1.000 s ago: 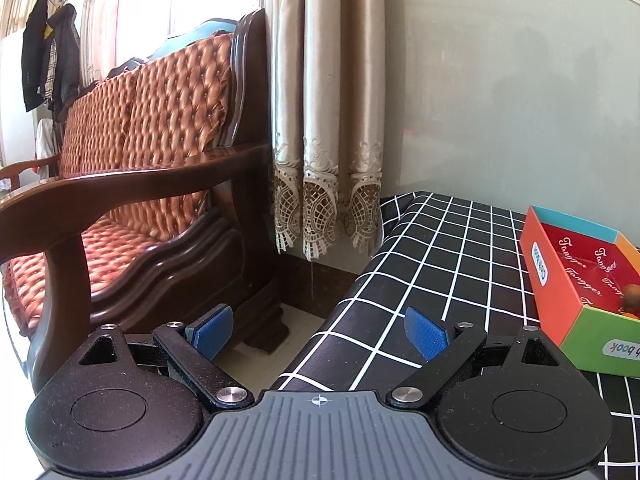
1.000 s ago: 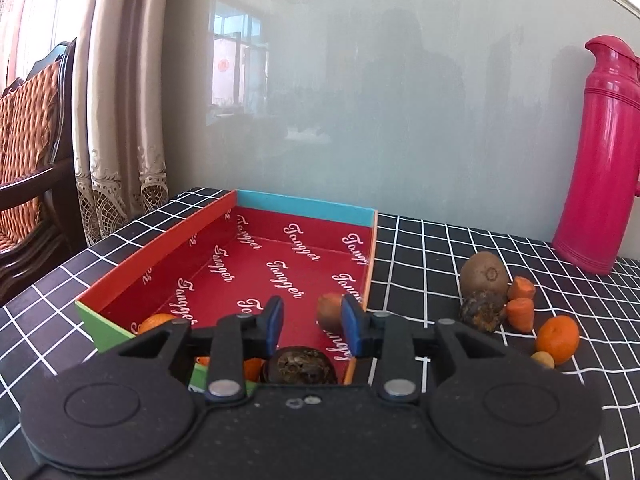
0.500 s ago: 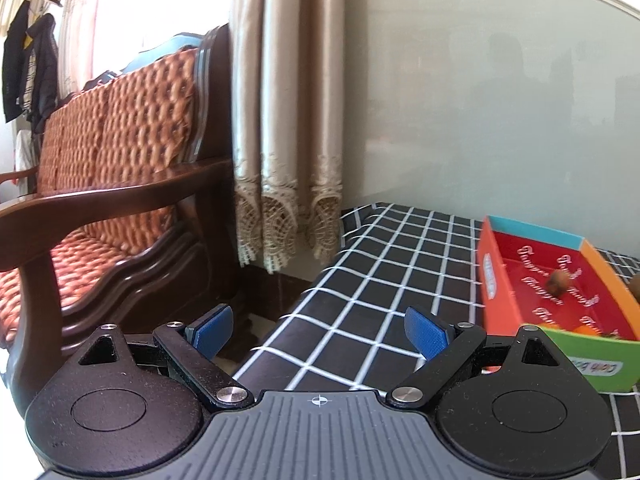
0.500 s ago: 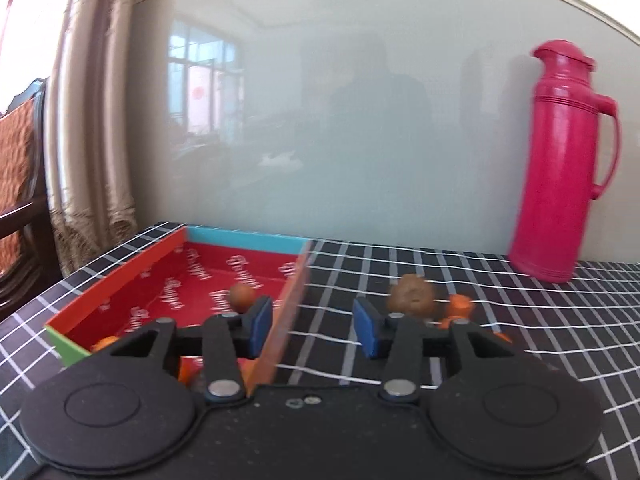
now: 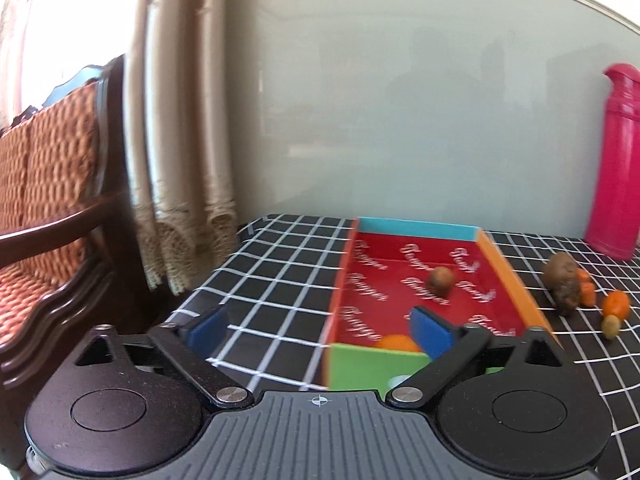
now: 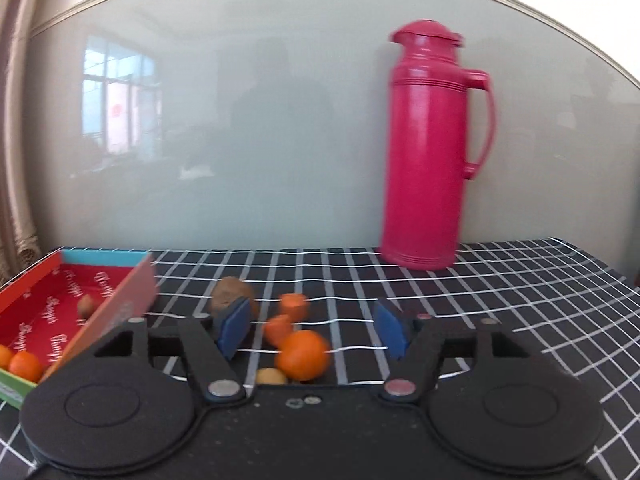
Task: Organize fruits
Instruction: 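Reach the left gripper to the small tan round fruit and close on it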
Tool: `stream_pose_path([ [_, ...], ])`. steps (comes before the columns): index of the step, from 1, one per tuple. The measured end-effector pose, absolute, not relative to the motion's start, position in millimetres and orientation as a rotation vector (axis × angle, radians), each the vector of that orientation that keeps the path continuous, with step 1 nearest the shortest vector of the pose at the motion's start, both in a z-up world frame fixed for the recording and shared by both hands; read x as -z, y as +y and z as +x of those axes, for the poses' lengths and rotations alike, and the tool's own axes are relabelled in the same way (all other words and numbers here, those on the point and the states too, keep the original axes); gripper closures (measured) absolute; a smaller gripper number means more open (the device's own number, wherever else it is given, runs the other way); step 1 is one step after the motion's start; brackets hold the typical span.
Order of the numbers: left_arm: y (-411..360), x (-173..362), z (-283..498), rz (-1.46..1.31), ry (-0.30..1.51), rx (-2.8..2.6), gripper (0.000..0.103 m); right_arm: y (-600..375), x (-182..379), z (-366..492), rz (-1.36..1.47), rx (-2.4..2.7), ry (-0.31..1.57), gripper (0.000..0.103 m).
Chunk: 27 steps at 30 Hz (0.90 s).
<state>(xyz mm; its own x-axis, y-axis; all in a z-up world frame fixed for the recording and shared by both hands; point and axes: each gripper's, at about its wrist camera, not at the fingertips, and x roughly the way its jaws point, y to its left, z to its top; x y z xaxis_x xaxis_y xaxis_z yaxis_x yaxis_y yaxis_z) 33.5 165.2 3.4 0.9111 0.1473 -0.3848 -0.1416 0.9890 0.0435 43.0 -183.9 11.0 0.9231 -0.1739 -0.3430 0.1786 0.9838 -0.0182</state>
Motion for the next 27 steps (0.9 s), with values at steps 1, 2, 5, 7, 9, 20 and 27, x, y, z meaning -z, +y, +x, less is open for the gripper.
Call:
stream_pose_path([
  [1,159.2,-4.2,34.1,0.023,0.393,-0.143,0.000,-190.1,-11.5,40.6,0.016,0.195,0.342,0.023],
  [2,153.4,-4.8,34.8,0.028,0.389,-0.135,0.000,-195.5,-11.4,38.2,0.016,0.209,0.330,0.017],
  [5,137.2,-5.5,38.2,0.039,0.389,-0.110,0.000,-213.5,-10.9,33.4,0.015,0.250,0.333,0.013],
  [7,127.8,-6.1,39.6,0.047,0.385,-0.096,0.000,-224.8,-9.0,31.4,0.015,0.283,0.340,0.010],
  [9,118.4,-6.6,40.8,0.052,0.381,-0.080,0.000,-237.1,-8.2,27.9,0.017,0.320,0.334,0.003],
  [20,56.7,-4.8,39.8,0.003,0.354,0.056,0.000,-284.3,-0.2,6.7,0.019,0.407,0.331,0.001],
  [27,2.5,1.6,51.2,0.045,0.409,0.205,0.000,-315.5,0.3,-5.9,0.053,0.454,0.323,0.001],
])
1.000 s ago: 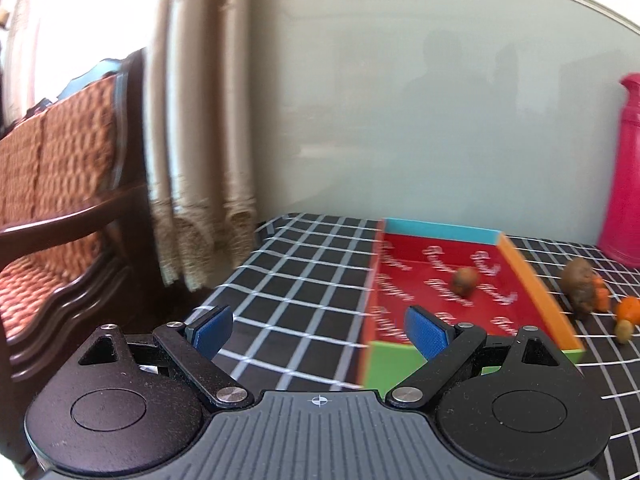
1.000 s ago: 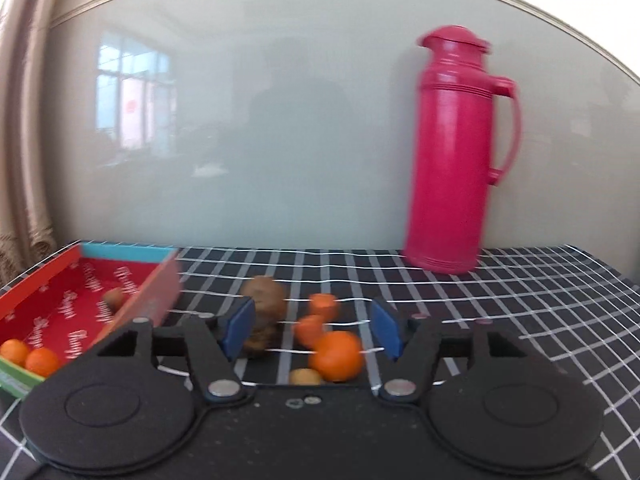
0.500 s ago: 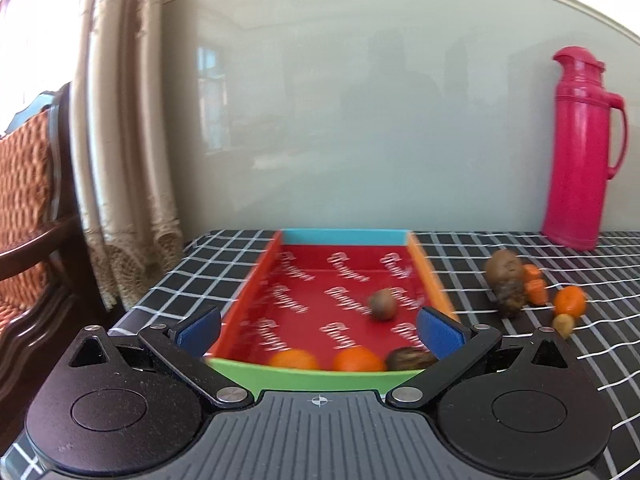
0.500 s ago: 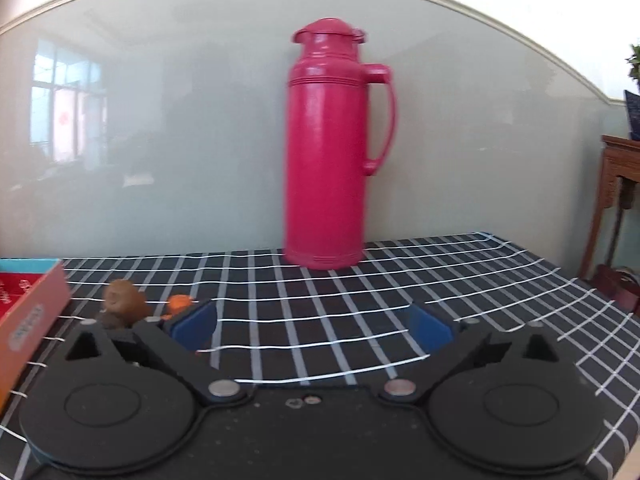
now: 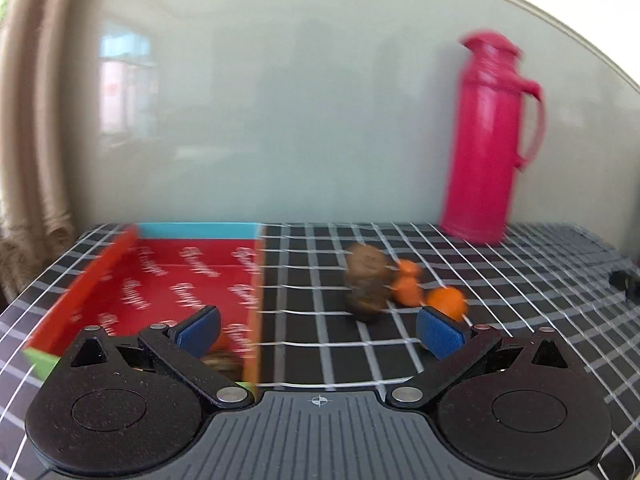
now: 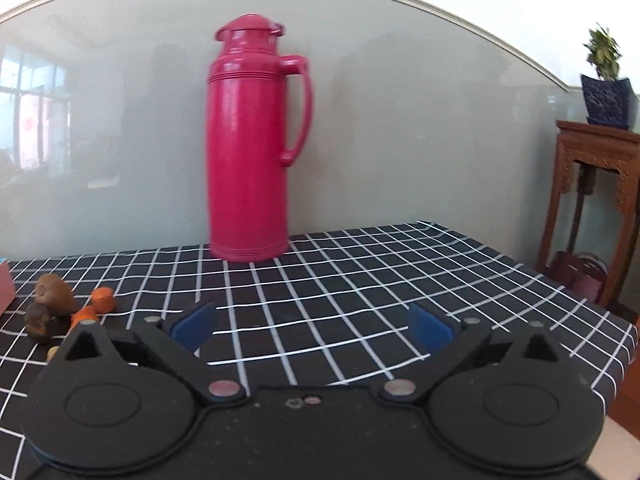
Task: Organize fruits
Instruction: 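Reach the left gripper to the small tan round fruit and close on it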
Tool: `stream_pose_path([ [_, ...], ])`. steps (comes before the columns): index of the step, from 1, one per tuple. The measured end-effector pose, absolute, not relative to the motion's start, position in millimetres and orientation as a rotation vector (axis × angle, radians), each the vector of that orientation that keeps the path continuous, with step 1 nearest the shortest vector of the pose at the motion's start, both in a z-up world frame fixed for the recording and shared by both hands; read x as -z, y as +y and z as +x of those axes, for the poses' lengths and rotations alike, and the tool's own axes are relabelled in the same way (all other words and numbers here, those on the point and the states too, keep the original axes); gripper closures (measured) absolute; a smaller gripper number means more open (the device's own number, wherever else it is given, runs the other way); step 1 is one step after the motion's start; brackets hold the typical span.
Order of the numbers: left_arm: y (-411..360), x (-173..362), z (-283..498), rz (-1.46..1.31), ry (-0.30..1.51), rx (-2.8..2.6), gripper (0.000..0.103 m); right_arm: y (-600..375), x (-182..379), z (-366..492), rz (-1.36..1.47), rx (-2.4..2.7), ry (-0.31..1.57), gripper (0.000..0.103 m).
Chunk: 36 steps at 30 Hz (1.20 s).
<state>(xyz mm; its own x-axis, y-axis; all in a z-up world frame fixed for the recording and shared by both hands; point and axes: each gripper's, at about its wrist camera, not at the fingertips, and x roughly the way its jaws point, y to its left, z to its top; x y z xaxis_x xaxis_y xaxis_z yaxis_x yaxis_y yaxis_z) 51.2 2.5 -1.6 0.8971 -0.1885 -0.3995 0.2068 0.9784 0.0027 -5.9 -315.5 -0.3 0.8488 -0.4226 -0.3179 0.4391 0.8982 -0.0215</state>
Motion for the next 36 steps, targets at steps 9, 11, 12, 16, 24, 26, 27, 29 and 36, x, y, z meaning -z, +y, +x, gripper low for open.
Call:
stream_pose_path([
  [9,-39.9,10.5,65.4,0.055,0.474,0.232,0.000,-348.9,3.5,-15.8,0.072,0.538,0.317,0.001],
  [11,-51.4,15.7,67.6,0.070,0.475,0.252,0.000,-358.7,4.8,-18.6,0.078,0.558,0.319,0.001],
  [12,-56.8,18.0,68.7,0.081,0.469,0.254,0.000,-362.2,5.5,-20.4,0.082,0.566,0.319,0.001],
  [16,-72.3,23.4,73.3,0.076,0.469,0.267,0.000,-374.2,7.5,-24.3,0.108,0.589,0.325,0.001],
  [24,-104.1,39.8,82.9,0.202,0.504,0.284,0.000,-385.0,9.2,-17.0,0.084,0.631,0.326,0.001],
  [26,-107.0,40.4,85.8,0.194,0.501,0.277,0.001,-385.7,9.9,-16.9,0.079,0.631,0.327,0.001],
  [27,-107.0,40.9,88.5,0.178,0.510,0.275,0.001,-385.5,10.1,-16.6,0.071,0.632,0.326,0.001],
  [29,-108.4,42.2,93.2,0.154,0.529,0.273,0.015,-386.4,11.4,-14.8,0.059,0.636,0.331,0.001],
  [36,-114.1,50.8,109.7,0.140,0.578,0.278,0.032,-390.9,14.8,-8.9,0.056,0.653,0.349,0.001],
])
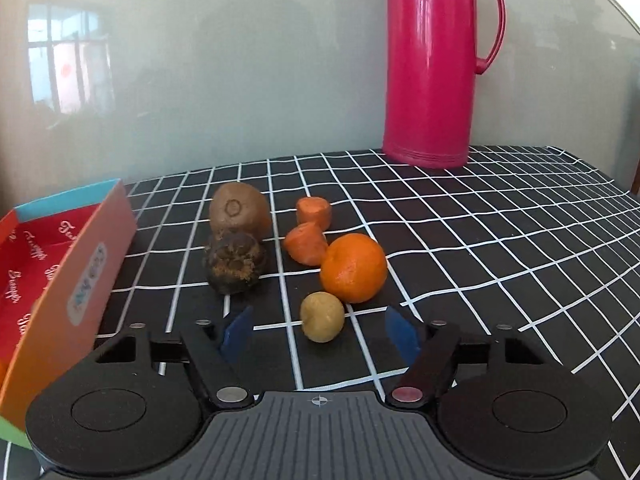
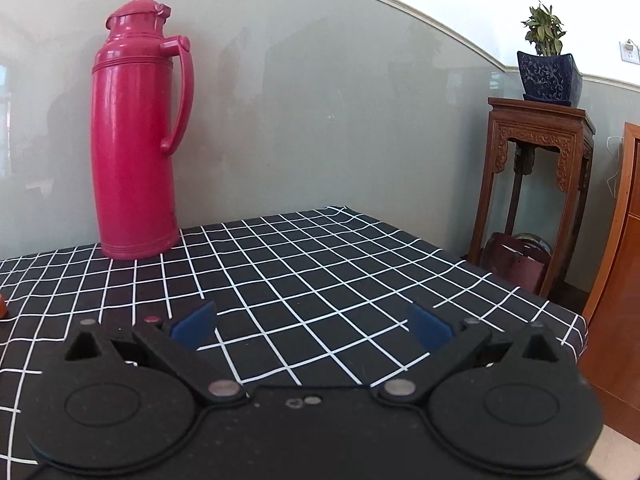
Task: Organize fruits
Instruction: 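Reach the left gripper to the small tan round fruit and close on it, then carry the tan fruit with the left gripper into the red box and release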
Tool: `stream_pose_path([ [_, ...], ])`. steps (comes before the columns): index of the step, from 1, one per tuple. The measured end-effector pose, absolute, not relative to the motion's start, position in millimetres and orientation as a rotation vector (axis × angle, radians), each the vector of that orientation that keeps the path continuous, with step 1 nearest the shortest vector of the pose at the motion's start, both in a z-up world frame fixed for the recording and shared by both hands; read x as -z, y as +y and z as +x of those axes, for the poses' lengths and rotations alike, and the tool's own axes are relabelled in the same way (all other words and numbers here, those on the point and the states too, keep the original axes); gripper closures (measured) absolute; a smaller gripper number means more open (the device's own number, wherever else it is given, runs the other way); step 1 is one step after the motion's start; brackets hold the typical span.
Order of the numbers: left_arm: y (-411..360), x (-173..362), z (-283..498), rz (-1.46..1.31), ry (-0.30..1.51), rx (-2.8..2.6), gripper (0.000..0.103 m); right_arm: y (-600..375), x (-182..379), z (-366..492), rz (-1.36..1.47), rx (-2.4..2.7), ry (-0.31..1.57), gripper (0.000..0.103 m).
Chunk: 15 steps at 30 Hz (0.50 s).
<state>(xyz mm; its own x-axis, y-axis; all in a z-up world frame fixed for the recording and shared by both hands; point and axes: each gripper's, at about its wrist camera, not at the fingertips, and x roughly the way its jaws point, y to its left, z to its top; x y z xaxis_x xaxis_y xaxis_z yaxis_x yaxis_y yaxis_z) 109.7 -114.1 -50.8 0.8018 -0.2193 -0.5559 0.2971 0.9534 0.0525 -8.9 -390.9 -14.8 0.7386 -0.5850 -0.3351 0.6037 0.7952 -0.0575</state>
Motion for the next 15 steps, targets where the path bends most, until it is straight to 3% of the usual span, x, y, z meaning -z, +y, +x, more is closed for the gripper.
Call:
stream_pose_path([
  [2,-117.9,53.4,113.5,0.151,0.593,0.282,0.042,-390.6,16.3,-7.9,0.045,0.658,0.356,0.001],
  [4,-117.7,53.7,116.0,0.132,0.608,0.289,0.061,-392.0,17.3,-7.6,0.044,0.663,0.362,0.001],
  [7,-117.1,53.3,116.7,0.122,0.610,0.299,0.076,-394.6,17.6,-8.2,0.051,0.672,0.364,0.001],
  [15,-102.2,42.3,106.4,0.109,0.573,0.301,0.079,-385.2,16.3,-4.5,0.040,0.652,0.369,0.001],
])
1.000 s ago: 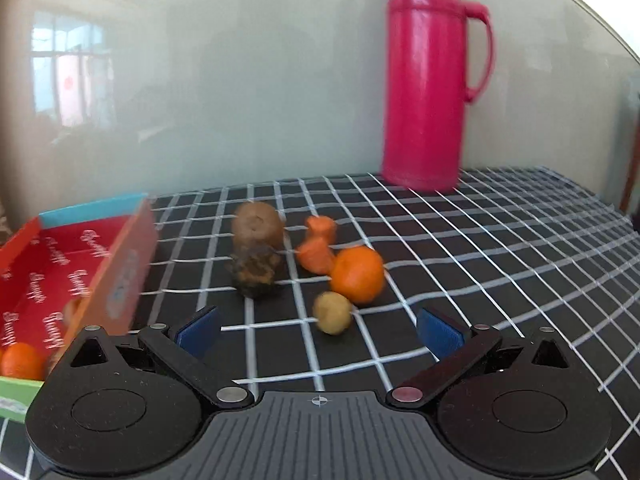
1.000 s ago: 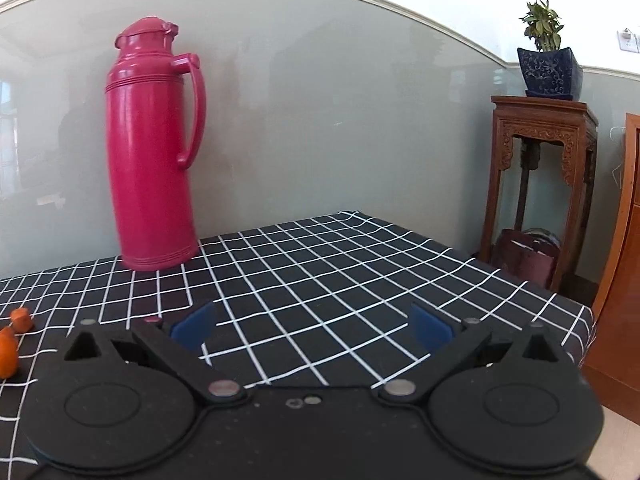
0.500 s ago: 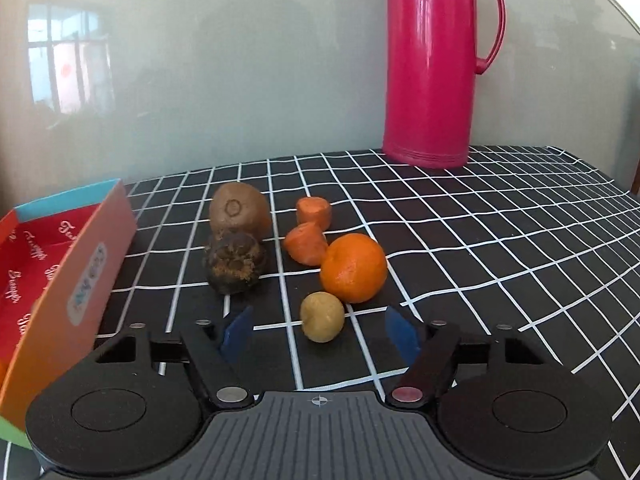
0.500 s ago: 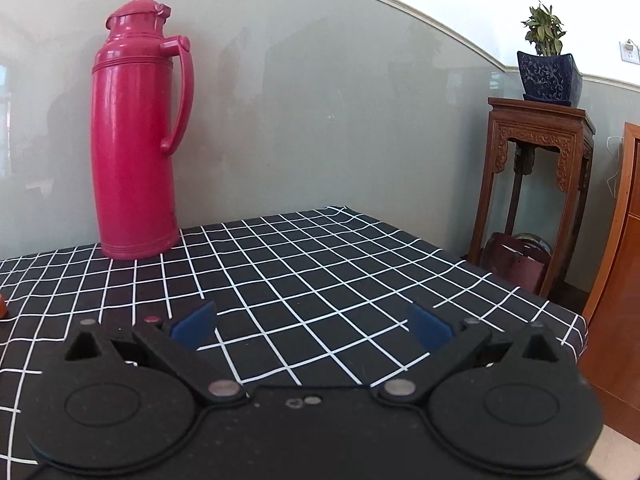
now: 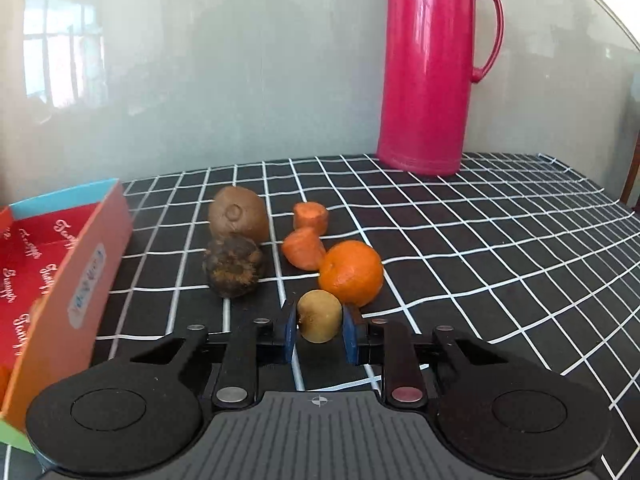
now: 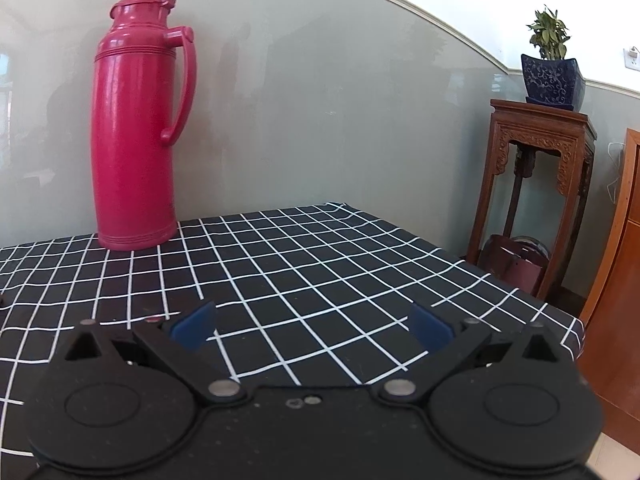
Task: Organize fruits
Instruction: 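Carry the tan fruit with the left gripper into the red box and release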
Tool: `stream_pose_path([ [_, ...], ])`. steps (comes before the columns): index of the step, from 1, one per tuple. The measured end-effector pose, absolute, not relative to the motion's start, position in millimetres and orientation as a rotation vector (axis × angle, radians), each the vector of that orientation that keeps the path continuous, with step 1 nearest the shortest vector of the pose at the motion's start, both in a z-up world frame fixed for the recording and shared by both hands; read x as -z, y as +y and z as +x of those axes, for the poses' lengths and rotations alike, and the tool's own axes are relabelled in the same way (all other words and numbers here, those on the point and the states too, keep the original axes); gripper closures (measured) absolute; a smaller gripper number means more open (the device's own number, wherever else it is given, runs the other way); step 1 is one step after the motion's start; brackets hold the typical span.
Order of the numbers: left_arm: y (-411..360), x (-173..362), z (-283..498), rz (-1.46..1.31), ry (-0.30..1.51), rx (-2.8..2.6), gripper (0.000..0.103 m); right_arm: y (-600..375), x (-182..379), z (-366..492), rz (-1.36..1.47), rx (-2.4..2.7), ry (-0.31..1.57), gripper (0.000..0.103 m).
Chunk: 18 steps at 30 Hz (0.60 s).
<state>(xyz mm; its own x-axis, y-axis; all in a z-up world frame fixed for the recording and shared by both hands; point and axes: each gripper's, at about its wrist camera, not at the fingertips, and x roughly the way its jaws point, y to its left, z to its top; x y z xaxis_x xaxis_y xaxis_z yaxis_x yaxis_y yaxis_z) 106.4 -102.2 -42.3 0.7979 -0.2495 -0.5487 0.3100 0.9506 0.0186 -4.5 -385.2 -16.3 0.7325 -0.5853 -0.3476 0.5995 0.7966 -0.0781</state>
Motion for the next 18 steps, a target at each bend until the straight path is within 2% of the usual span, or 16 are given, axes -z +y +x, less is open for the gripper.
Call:
stream_pose_path([
  [18,-29.2,7.4,83.8,0.073,0.484,0.209,0.079,-350.3,13.5,12.0,0.021,0.572,0.395,0.001],
])
